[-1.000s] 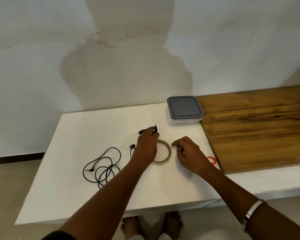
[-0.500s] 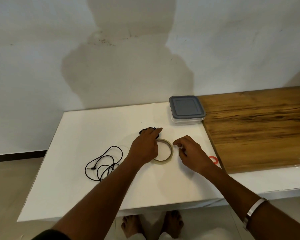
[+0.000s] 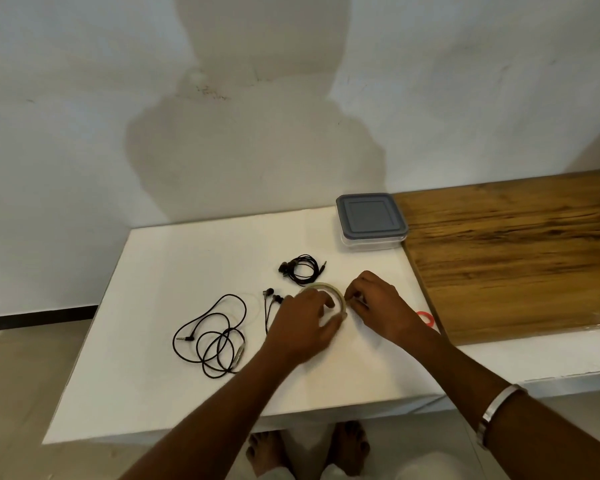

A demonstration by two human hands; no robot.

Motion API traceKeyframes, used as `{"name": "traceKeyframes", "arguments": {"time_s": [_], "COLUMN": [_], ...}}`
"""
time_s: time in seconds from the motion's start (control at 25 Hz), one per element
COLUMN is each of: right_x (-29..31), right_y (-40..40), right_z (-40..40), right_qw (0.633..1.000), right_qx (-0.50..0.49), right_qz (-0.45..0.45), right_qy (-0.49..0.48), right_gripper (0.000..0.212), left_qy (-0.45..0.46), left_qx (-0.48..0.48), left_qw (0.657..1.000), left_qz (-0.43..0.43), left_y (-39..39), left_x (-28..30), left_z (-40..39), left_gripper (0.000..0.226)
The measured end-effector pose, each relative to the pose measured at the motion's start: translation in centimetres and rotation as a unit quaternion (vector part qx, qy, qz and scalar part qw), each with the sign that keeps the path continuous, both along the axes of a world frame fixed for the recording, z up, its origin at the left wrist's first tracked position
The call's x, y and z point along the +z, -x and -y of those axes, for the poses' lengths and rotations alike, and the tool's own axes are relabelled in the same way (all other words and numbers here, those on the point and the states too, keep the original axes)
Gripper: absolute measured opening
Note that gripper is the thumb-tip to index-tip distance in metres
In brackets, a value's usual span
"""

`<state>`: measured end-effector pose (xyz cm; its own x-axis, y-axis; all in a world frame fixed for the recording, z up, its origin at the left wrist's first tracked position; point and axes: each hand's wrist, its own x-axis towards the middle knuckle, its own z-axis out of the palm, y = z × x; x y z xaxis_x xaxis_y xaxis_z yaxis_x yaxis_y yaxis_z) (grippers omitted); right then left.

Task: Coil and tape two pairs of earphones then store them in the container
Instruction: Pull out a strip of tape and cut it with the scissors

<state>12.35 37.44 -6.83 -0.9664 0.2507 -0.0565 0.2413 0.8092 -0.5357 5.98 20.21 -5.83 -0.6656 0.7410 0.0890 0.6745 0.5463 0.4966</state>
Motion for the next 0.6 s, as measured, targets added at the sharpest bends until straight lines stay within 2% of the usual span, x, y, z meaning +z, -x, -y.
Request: {"name": "traceKeyframes", "arguments": {"time_s": [0.24,0.32,0.52,0.6], "right_x": [0.5,0.8,1.3,1.3], "right_y": [-1.1,-1.2,-1.4,-1.6], "right_z": [0.1,0.2,1.1,1.4], "right_qw": [0.997,0.995,0.994,0.992], "right_qx": [0.049,0.063,0.073,0.091], "right_qz": [0.051,0.066,0.057,0.056], "right_qy": [-0.019,-0.027,-0.059,-0.071], "right_gripper": [0.023,0.027,0.016,0.017], "left_qy": [0.071,0.069,0.036,0.035], "left_qx": [-0.003,0.009,0.030,0.024], "left_qw": [0.998,0.997,0.995,0.996], "left_qz": [0.002,0.020,0.085,0.081], "left_y": [-2.6,-2.9,-4.2,-4.1], "left_x": [-0.1,-0.2,0.2,0.3], "left_z": [0.1,0.1,0.3,0.5], "left_gripper": [0.058,0.063,0.067,0.073]}}
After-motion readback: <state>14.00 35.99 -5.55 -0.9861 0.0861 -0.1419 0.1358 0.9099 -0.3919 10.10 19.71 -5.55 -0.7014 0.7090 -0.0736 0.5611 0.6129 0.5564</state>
